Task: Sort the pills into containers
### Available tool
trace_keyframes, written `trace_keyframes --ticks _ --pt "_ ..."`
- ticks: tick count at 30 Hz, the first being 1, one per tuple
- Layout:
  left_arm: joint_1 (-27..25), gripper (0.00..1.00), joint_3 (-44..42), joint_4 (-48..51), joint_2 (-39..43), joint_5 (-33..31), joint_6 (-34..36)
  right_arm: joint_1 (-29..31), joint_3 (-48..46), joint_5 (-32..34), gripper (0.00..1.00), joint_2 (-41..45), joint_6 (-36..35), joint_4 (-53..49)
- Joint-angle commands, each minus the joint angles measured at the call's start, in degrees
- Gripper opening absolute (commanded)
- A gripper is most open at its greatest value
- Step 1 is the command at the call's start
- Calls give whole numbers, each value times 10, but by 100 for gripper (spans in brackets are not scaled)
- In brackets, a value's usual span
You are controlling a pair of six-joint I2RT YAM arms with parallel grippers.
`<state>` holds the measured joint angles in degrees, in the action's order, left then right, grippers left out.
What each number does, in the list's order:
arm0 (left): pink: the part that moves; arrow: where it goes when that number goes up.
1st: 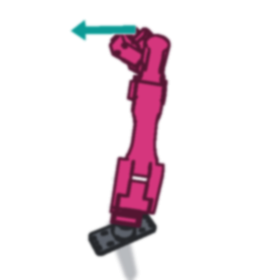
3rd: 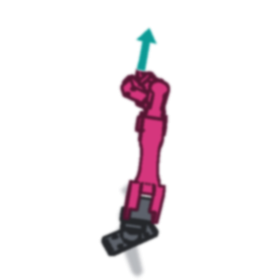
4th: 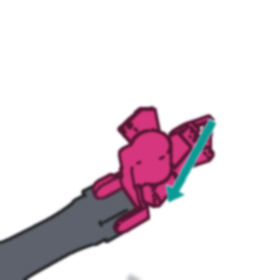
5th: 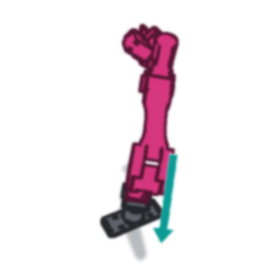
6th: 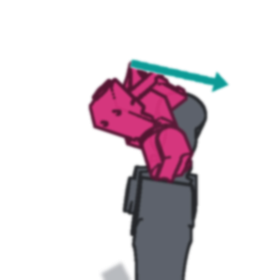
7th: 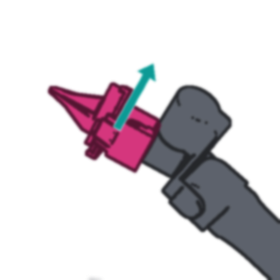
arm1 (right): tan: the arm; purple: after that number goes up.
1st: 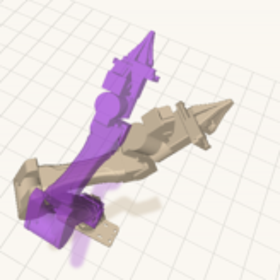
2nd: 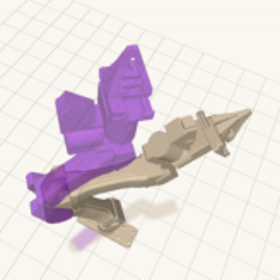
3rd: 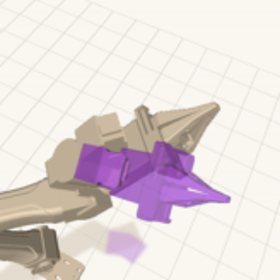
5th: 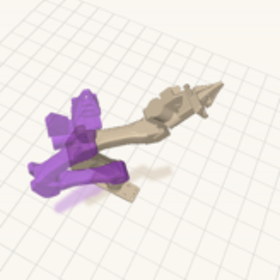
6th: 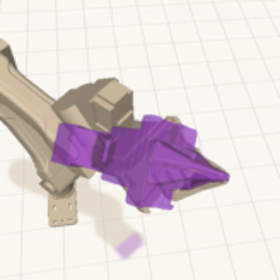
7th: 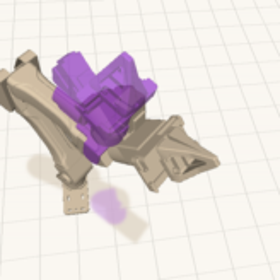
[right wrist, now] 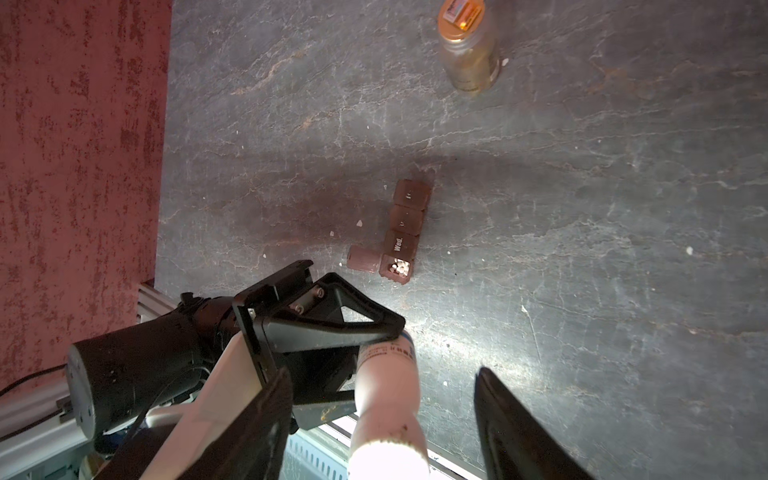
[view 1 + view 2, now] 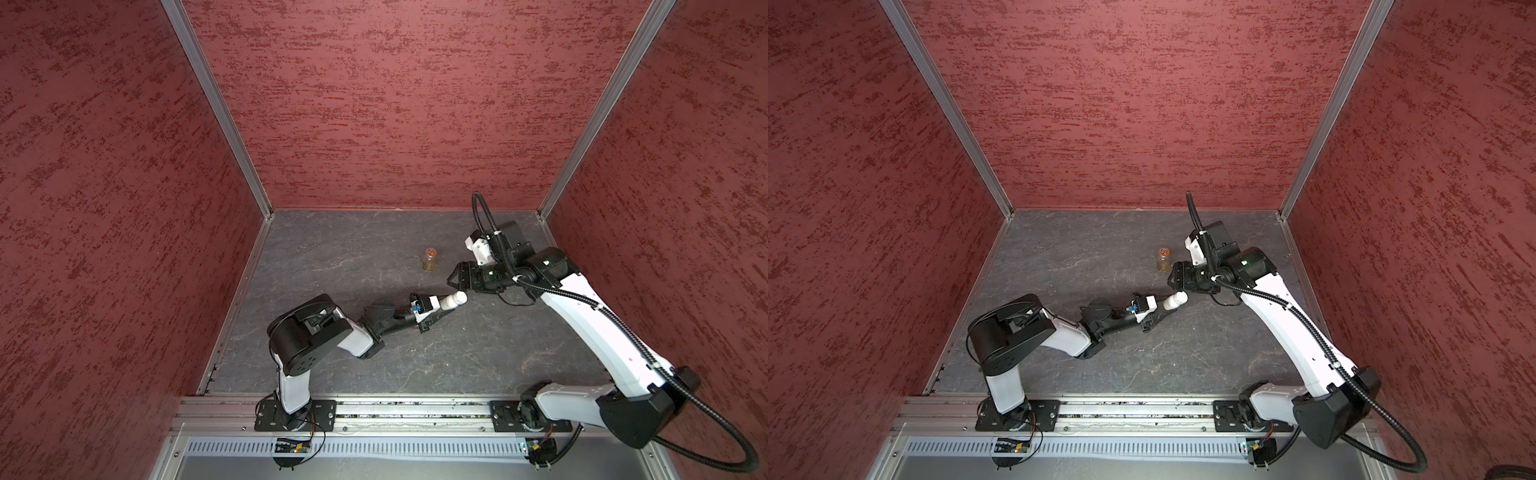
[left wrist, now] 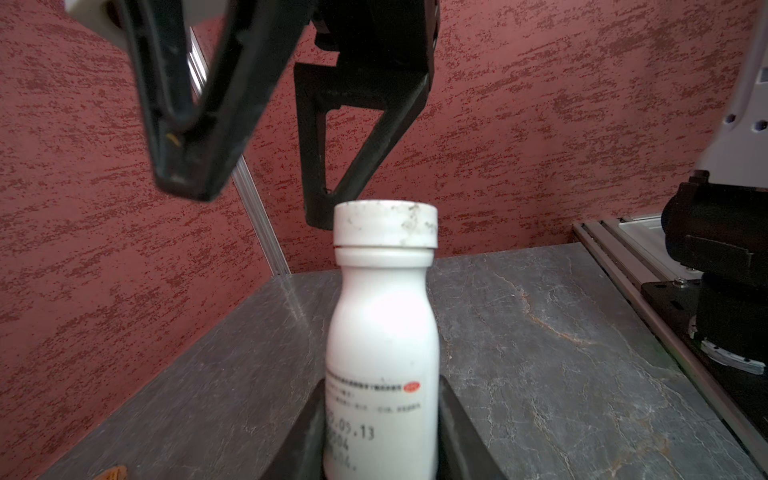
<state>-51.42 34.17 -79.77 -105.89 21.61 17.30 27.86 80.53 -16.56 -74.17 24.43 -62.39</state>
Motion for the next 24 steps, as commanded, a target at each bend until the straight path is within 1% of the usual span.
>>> trace_keyframes --ticks 1,6,10,20,24 --pt "4 0 3 -12 -18 -8 -9 4 9 -32 67 1 -23 -1" --pt "4 0 10 -12 -24 -21 -5 8 9 -51 63 -1 -27 -13" --pt "4 0 12 -12 -26 -24 -6 11 8 -53 61 -7 -28 -24" --pt "7 0 14 -12 -25 -17 -6 14 8 -35 65 -18 -35 -21" --pt "7 0 12 -12 -26 -17 -7 14 21 -14 67 -19 -41 -13"
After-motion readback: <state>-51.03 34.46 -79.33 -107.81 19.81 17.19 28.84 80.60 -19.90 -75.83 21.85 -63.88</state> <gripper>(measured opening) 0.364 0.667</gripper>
